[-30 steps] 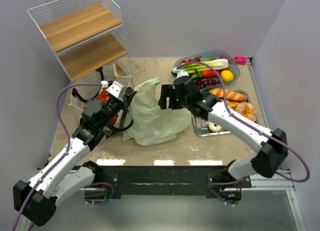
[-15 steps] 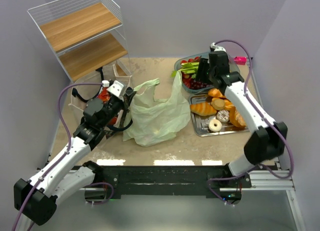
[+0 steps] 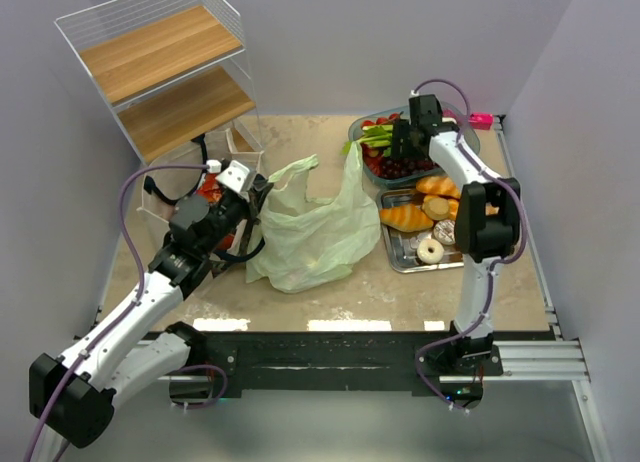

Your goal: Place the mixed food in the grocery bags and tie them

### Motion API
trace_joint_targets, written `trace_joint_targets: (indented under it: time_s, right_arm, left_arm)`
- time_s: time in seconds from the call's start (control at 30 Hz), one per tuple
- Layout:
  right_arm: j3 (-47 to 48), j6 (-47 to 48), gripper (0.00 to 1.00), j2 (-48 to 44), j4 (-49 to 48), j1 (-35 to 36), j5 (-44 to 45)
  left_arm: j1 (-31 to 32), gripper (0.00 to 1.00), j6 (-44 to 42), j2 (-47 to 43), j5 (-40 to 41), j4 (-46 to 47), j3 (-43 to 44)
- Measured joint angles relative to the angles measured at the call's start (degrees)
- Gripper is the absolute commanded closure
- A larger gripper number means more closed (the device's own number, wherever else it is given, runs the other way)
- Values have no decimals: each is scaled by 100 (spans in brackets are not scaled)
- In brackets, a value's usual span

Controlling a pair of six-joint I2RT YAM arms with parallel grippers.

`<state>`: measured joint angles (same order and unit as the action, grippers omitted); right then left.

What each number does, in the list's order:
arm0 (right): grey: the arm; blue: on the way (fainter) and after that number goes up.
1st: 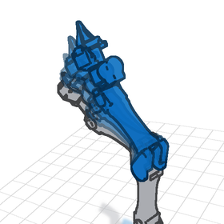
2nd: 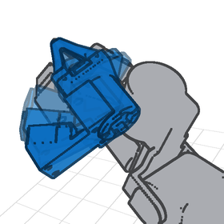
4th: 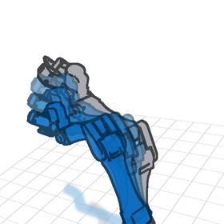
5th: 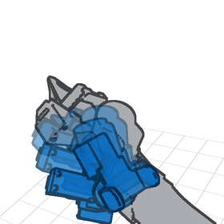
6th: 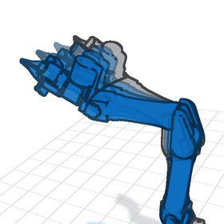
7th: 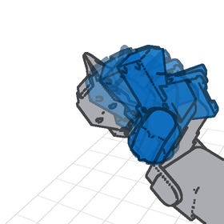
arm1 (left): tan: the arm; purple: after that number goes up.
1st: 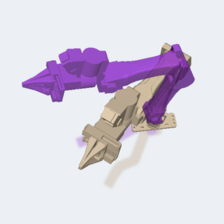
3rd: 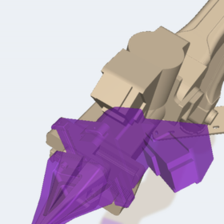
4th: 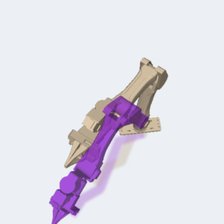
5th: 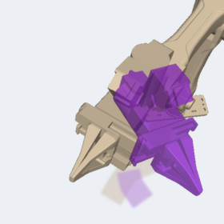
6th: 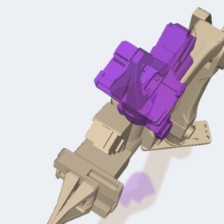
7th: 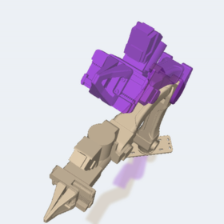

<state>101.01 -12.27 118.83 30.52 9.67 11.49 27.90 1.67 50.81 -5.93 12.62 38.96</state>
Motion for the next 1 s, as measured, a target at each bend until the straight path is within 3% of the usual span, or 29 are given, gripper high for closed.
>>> trace_joint_targets:
  time_s: [0.07,0.27,0.37,0.4,0.53,0.6,1.0]
  right_arm:
    - [234,111,17,210,35,-15,0]
    - [516,243,39,748,35,-63,-31]
    - [509,234,64,822,-79,-68,-57]
    - [501,240,78,815,-101,-68,-55]
    - [306,212,96,752,-310,-81,17]
    - [212,214,100,675,-352,-85,68]
    - [138,221,100,-409,249,-79,289]
  left_arm:
    - [0,100,0,13,0,0,0]
    - [0,100,-90,20,2,0,0]
    - [0,100,-146,20,9,0,0]
    - [0,100,-151,20,13,0,0]
    - [0,100,-177,20,20,0,0]
    - [0,100,-186,20,20,0,0]
    - [0,100,-190,17,17,-2,0]
